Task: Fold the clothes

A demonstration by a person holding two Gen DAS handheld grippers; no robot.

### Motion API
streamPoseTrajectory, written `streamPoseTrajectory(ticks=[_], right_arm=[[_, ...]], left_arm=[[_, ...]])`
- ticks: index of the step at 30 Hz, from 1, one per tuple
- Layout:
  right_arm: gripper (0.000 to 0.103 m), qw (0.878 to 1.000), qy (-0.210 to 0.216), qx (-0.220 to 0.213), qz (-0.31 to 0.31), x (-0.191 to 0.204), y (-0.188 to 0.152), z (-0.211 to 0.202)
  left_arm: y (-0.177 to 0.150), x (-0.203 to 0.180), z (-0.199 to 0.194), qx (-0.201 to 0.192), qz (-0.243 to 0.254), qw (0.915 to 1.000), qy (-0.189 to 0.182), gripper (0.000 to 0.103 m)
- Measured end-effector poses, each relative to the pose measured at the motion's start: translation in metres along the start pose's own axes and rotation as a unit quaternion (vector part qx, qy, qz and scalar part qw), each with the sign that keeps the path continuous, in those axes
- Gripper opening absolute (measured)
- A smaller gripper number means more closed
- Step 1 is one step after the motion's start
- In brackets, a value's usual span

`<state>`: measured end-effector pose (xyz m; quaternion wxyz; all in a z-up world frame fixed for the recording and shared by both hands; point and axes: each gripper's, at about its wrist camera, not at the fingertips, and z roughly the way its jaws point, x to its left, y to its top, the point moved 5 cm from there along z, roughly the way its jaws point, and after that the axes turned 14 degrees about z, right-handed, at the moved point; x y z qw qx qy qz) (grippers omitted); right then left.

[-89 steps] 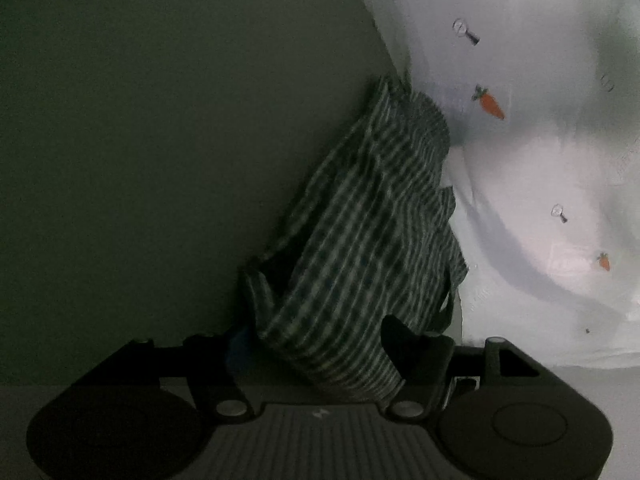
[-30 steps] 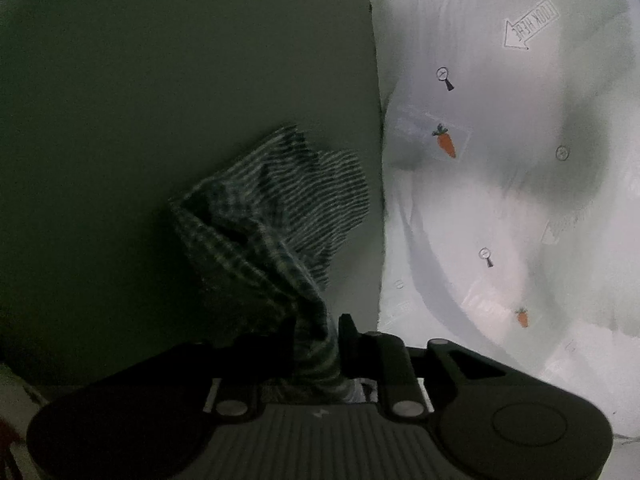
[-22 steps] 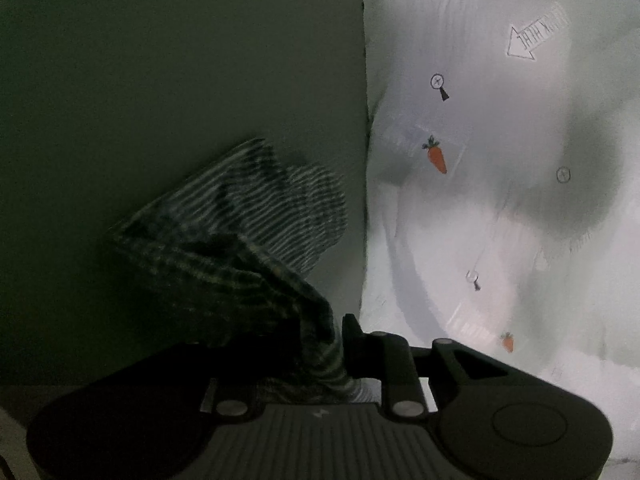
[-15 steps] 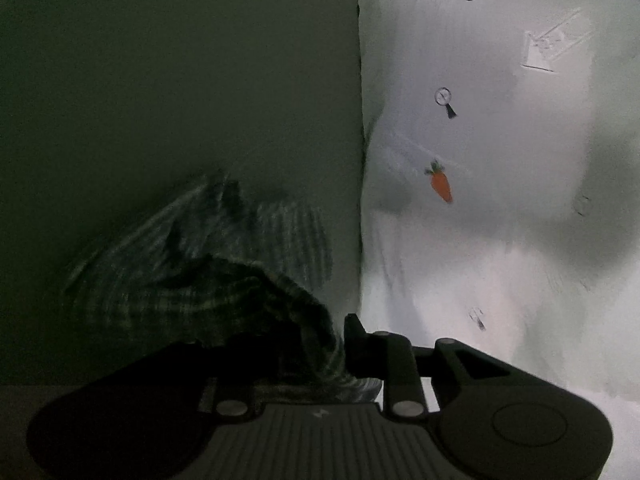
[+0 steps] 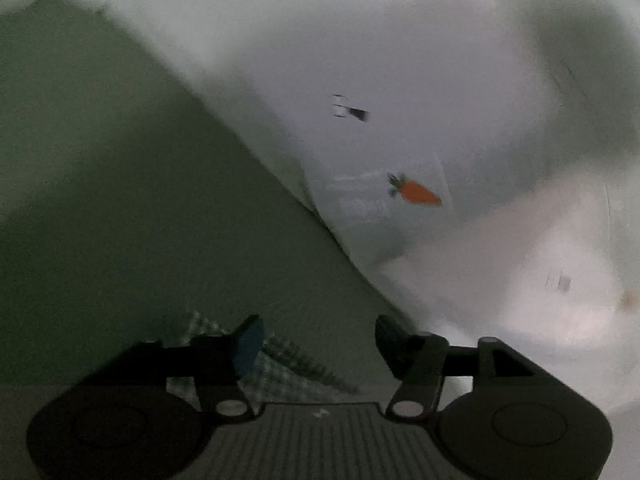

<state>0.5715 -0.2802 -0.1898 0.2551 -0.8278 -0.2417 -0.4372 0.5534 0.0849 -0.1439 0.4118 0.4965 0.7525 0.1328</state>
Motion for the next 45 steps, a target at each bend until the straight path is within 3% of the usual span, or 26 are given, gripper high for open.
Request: streamPoseTrajectory(ticks=[3,7,10,12,16,17,20,23,26,28,29,31,32,35,40,41,42,43,45], right_arm=[[0.043,0.990,-0.047,-0.012,-0.131,0.009,-0.020,-0.003],[0.043,0.953,-0.105,-0.007,-0.283,0.010,-0.053,-0.002],[0.043,0.925,-0.132,0.005,-0.358,0.002,-0.074,-0.001],[0.045,0.918,-0.135,0.009,-0.373,-0.003,-0.081,0.003],[0.050,0.913,-0.135,0.014,-0.386,-0.010,-0.092,0.013],[0.045,0.912,-0.136,0.014,-0.386,-0.012,-0.092,0.015],[0.008,0.915,-0.140,0.014,-0.379,-0.017,-0.092,0.013],[0.002,0.913,-0.131,-0.022,-0.385,-0.009,-0.096,-0.010],[0.000,0.886,-0.183,-0.073,-0.420,-0.011,-0.097,-0.022],[0.000,0.876,-0.218,-0.084,-0.423,-0.022,-0.089,-0.022],[0.000,0.880,-0.221,-0.083,-0.413,-0.026,-0.085,-0.022],[0.004,0.902,-0.190,-0.075,-0.380,-0.026,-0.079,-0.029],[0.011,0.909,-0.175,-0.068,-0.373,-0.023,-0.079,-0.028],[0.048,0.910,-0.168,-0.047,-0.375,-0.019,-0.083,-0.012],[0.046,0.912,-0.157,-0.011,-0.380,-0.014,-0.088,0.014],[0.040,0.913,-0.156,-0.006,-0.377,-0.016,-0.088,0.019],[0.013,0.914,-0.157,-0.005,-0.373,-0.018,-0.087,0.020],[0.007,0.915,-0.158,-0.007,-0.372,-0.019,-0.086,0.019],[0.005,0.915,-0.160,-0.012,-0.369,-0.021,-0.085,0.016]], left_arm=[[-0.017,-0.003,-0.002,0.026,0.065,0.9971,0.029,0.069],[-0.045,-0.002,-0.008,0.063,0.144,0.9852,0.068,0.069],[-0.068,0.002,-0.013,0.089,0.183,0.9747,0.093,0.069],[-0.079,0.008,-0.014,0.103,0.186,0.9719,0.100,0.069],[-0.096,0.020,-0.014,0.123,0.154,0.9754,0.099,0.069],[-0.098,0.023,-0.014,0.125,0.147,0.9765,0.097,0.069],[-0.100,0.024,-0.016,0.124,0.141,0.9779,0.092,0.070],[-0.097,0.022,-0.019,0.115,0.156,0.9764,0.095,0.070],[-0.104,0.020,-0.019,0.115,0.171,0.9737,0.098,0.071],[-0.111,0.022,-0.020,0.121,0.171,0.9723,0.103,0.071],[-0.112,0.024,-0.020,0.123,0.168,0.9727,0.102,0.071],[-0.114,0.026,-0.020,0.126,0.163,0.9734,0.101,0.073],[-0.113,0.027,-0.021,0.125,0.162,0.9739,0.099,0.074],[-0.112,0.031,-0.022,0.126,0.159,0.9742,0.097,0.075],[-0.110,0.035,-0.022,0.130,0.155,0.9747,0.095,0.075],[-0.110,0.035,-0.022,0.130,0.158,0.9741,0.097,0.075],[-0.109,0.034,-0.021,0.130,0.159,0.9737,0.099,0.075],[-0.109,0.034,-0.022,0.130,0.161,0.9733,0.100,0.076],[-0.110,0.034,-0.023,0.128,0.162,0.9733,0.101,0.076]])
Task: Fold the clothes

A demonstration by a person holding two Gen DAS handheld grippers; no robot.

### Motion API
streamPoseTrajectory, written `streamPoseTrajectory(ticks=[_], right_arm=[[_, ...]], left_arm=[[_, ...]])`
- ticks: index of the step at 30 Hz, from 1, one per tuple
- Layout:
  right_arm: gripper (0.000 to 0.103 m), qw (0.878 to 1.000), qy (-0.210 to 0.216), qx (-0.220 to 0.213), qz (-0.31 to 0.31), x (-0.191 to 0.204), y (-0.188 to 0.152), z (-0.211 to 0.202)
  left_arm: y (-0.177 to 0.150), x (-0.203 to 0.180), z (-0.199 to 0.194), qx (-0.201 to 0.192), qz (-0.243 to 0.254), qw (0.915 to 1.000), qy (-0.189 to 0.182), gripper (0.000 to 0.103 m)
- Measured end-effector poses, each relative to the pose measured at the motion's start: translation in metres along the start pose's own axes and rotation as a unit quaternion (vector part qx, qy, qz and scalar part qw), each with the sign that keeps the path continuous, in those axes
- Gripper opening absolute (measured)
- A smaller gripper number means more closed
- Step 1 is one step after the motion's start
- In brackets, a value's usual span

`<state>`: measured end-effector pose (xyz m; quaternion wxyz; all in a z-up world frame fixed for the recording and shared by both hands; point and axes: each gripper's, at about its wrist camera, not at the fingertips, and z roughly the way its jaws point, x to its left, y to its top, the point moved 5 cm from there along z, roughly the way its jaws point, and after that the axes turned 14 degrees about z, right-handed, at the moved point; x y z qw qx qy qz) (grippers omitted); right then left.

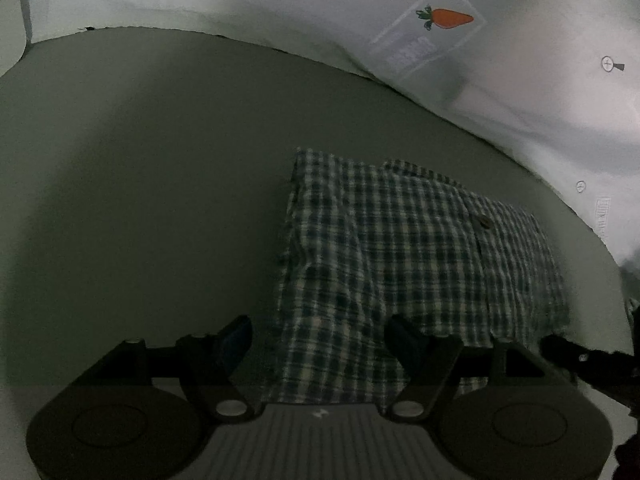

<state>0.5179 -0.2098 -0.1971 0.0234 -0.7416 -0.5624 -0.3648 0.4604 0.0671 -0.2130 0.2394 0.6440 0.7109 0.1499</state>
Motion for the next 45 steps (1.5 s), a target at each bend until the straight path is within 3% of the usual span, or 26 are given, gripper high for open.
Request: streamPoseTrajectory(ticks=[7,10,12,13,15,22,29,33,36,38,39,40,42,45], right_arm=[[0.003,1.000,-0.012,-0.012,0.012,-0.010,-0.001,-0.007],[0.008,1.000,-0.018,-0.017,0.018,-0.014,-0.001,-0.010],[0.039,0.999,-0.018,-0.019,0.022,-0.018,0.000,-0.011],[0.047,0.999,-0.015,-0.018,0.026,-0.021,0.002,-0.008],[0.051,0.999,-0.008,-0.017,0.034,-0.028,0.006,-0.004],[0.066,0.998,0.018,-0.006,0.059,-0.047,0.016,0.018],[0.084,0.999,0.023,-0.001,0.035,-0.048,0.021,0.034],[0.085,0.991,0.090,0.034,0.097,-0.047,0.022,0.047],[0.089,0.982,0.129,0.053,0.131,-0.038,0.019,0.056],[0.088,0.979,0.141,0.062,0.135,-0.028,0.013,0.062],[0.082,0.975,0.152,0.079,0.140,-0.022,0.008,0.066],[0.077,0.971,0.161,0.094,0.148,-0.016,0.004,0.070],[0.049,0.971,0.156,0.091,0.157,-0.009,-0.005,0.073],[0.035,0.968,0.170,0.080,0.167,-0.004,-0.014,0.056]], left_arm=[[-0.006,0.000,0.008,0.007,-0.008,0.9999,-0.007,0.080],[-0.007,0.004,0.013,0.012,-0.017,0.9997,-0.012,0.080],[-0.007,0.009,0.015,0.013,-0.028,0.9993,-0.022,0.081],[-0.008,0.011,0.017,0.014,-0.035,0.9989,-0.028,0.081],[-0.009,0.014,0.019,0.015,-0.049,0.9979,-0.039,0.083],[-0.006,0.005,0.024,0.007,-0.028,0.9971,-0.071,0.082],[-0.003,0.004,0.029,-0.005,-0.044,0.9950,-0.090,0.082],[-0.004,0.001,0.030,-0.006,-0.042,0.9935,-0.106,0.082],[-0.007,-0.004,0.033,-0.002,-0.075,0.9836,-0.164,0.080],[-0.008,-0.010,0.034,-0.003,-0.078,0.9813,-0.176,0.080],[-0.009,-0.013,0.034,-0.003,-0.073,0.9819,-0.175,0.075],[-0.009,-0.016,0.034,-0.002,-0.067,0.9820,-0.177,0.059],[-0.012,-0.017,0.034,0.004,-0.088,0.9785,-0.187,0.043],[-0.015,-0.017,0.021,-0.003,-0.097,0.9762,-0.194,0.026]])
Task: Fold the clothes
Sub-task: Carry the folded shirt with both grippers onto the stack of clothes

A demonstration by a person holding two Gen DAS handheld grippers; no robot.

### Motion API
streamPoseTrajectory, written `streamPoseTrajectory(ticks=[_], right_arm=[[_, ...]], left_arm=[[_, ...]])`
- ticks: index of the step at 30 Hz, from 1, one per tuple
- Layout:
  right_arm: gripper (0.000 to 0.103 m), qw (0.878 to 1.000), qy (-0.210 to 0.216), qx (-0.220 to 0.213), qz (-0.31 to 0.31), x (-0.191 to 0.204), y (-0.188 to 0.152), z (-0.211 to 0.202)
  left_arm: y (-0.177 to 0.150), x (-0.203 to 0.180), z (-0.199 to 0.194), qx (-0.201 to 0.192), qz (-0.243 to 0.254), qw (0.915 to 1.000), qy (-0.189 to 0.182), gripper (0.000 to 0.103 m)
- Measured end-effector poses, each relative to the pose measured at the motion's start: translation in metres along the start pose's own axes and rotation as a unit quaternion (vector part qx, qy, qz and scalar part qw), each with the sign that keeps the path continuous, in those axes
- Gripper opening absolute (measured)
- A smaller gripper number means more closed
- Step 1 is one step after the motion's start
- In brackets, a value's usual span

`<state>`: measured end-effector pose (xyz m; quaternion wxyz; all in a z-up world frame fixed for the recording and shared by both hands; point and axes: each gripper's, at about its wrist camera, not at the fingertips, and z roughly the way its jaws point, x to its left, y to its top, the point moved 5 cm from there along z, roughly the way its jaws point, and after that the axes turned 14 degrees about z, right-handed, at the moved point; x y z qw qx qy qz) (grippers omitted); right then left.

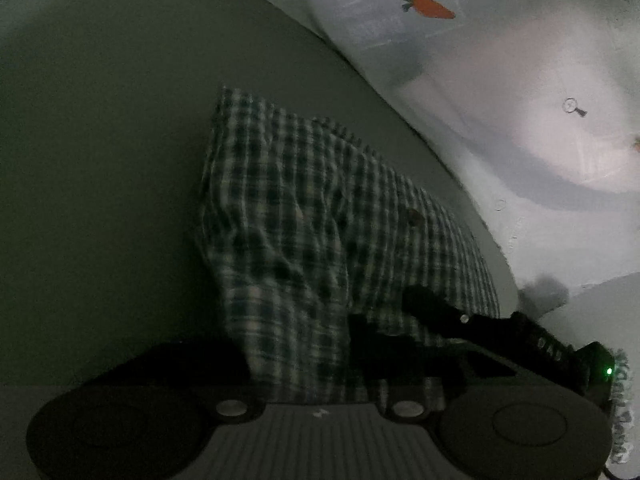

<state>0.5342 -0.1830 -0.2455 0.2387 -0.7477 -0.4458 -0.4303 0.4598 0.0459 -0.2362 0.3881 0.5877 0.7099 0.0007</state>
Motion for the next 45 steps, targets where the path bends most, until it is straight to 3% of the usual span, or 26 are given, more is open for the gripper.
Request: streamPoseTrajectory(ticks=[5,12,19,27,32,37,45], right_arm=[[0.033,0.999,0.034,-0.013,0.008,0.014,-0.025,-0.042],[0.033,0.995,0.070,-0.072,0.009,0.035,-0.061,-0.127],[0.033,0.989,0.041,-0.142,0.019,0.025,-0.097,-0.204],[0.034,0.977,-0.003,-0.209,0.033,0.003,-0.123,-0.293],[0.033,0.974,-0.005,-0.227,0.010,-0.018,-0.099,-0.357],[0.034,0.972,0.028,-0.232,-0.041,-0.030,-0.035,-0.441],[0.034,0.945,0.051,-0.276,-0.166,0.009,0.074,-0.621]], left_arm=[[-0.008,-0.034,-0.035,-0.020,0.055,0.9982,-0.010,0.024],[-0.026,-0.088,-0.090,-0.052,0.118,0.9898,-0.061,0.025],[-0.059,-0.132,-0.109,-0.030,0.156,0.9781,-0.134,0.025],[-0.102,-0.202,-0.077,0.025,0.194,0.9588,-0.206,0.025],[-0.125,-0.273,-0.049,0.018,0.214,0.9503,-0.225,0.025],[-0.131,-0.366,-0.017,-0.030,0.214,0.9441,-0.249,0.025],[-0.104,-0.572,0.018,-0.121,0.219,0.9132,-0.322,0.026]])
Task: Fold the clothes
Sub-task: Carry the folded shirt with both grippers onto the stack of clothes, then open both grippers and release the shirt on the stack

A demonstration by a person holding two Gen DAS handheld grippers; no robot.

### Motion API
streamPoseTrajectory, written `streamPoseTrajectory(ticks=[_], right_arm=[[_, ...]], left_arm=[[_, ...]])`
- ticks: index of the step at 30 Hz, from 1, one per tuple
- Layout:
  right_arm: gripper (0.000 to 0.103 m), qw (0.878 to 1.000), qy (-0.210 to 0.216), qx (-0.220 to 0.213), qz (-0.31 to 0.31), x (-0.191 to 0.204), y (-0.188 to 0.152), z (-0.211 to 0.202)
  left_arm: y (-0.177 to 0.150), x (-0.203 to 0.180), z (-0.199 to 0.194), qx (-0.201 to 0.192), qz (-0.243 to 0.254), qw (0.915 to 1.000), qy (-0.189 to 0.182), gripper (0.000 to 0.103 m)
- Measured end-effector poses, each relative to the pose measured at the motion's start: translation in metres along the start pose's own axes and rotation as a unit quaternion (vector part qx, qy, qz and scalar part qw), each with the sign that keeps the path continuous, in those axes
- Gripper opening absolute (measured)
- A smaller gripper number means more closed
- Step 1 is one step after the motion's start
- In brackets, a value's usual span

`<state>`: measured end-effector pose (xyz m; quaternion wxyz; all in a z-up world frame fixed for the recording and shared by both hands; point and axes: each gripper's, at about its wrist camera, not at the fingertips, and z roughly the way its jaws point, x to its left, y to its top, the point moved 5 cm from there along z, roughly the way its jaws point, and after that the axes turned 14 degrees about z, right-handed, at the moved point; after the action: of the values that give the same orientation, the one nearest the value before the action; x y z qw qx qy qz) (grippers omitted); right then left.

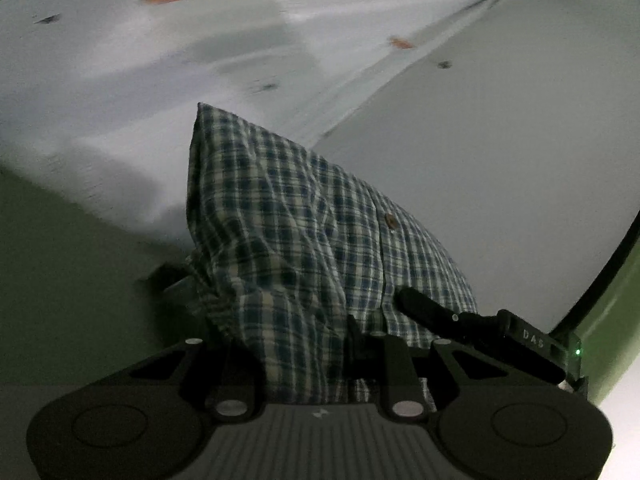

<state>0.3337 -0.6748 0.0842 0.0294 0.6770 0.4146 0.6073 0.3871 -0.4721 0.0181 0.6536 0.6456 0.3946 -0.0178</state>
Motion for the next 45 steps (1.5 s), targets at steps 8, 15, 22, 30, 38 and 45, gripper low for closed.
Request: streamPoseTrajectory(ticks=[8,15,22,30,38,45], right_arm=[[0.034,0.987,-0.053,-0.030,-0.150,0.005,0.164,-0.045],[0.034,0.988,-0.081,-0.122,-0.041,-0.039,0.183,-0.051],[0.034,0.955,-0.091,-0.239,0.147,-0.093,0.162,-0.054],[0.034,0.909,-0.103,-0.311,0.257,-0.137,0.144,-0.038],[0.037,0.858,-0.115,-0.365,0.342,-0.178,0.127,-0.018],[0.039,0.847,-0.110,-0.366,0.369,-0.202,0.125,-0.012]], left_arm=[[0.057,-0.087,0.123,-0.045,0.114,0.9924,-0.014,0.026],[0.088,-0.091,0.196,0.003,0.139,0.9881,-0.067,0.024],[0.135,-0.059,0.259,0.106,0.137,0.9743,-0.144,0.024],[0.127,-0.001,0.326,0.185,0.101,0.9662,-0.149,0.025],[0.090,0.049,0.384,0.235,0.038,0.9621,-0.133,0.026],[0.075,0.069,0.415,0.251,-0.004,0.9589,-0.133,0.029]])
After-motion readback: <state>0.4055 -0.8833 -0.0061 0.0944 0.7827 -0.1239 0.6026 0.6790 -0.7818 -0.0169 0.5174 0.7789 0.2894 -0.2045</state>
